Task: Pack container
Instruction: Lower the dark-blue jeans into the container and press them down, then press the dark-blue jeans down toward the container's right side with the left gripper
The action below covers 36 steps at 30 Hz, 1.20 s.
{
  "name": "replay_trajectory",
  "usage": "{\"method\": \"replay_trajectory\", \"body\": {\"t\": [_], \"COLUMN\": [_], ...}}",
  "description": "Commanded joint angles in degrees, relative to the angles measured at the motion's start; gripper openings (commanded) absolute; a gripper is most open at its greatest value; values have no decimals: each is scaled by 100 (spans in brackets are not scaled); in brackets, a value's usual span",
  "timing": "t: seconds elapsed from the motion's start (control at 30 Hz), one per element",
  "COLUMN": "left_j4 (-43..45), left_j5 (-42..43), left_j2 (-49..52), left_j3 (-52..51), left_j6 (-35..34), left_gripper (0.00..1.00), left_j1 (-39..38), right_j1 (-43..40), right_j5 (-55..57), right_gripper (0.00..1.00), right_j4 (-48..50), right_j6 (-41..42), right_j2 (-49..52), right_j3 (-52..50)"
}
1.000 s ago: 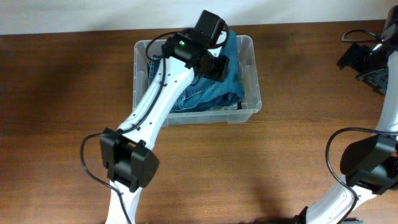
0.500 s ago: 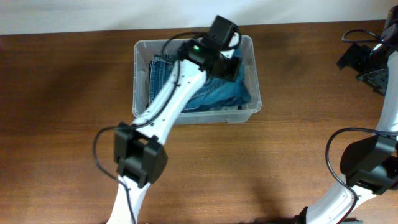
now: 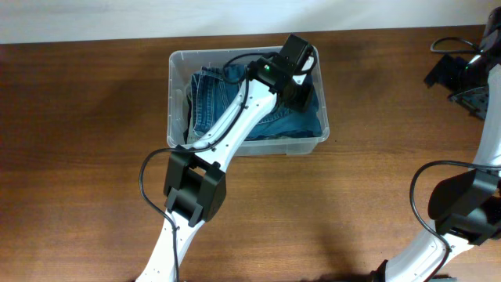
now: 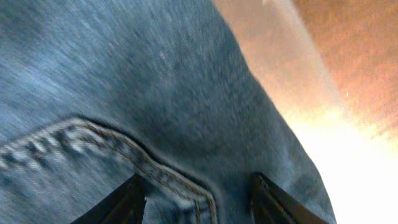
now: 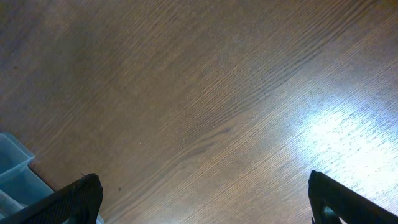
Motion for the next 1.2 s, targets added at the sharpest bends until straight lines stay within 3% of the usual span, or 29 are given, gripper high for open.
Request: {"method": "replay_trajectory", "body": {"t": [0.0, 0.47, 0.73, 0.83, 1.17], "left_j4": [46, 914, 800, 761, -229], "left_j5": [-568, -804, -796, -798, -1137], "left_j2": [149, 678, 968, 968, 1152], "left_j3": [529, 592, 597, 638, 570], "left_j6": [96, 205, 205, 205, 223], "left_gripper": [56, 52, 50, 41, 39], "left_j1": [155, 197, 184, 227, 271], "right_j1": [7, 7, 7, 7, 7], "right_j5": [-9, -9, -9, -9, -9], "right_gripper": [98, 98, 98, 99, 99], "right_j4": [0, 0, 0, 0, 0], "right_j6": [11, 11, 11, 11, 11], "right_j2": [24, 24, 24, 24, 24], "right_j3": [-33, -33, -33, -33, -33]}}
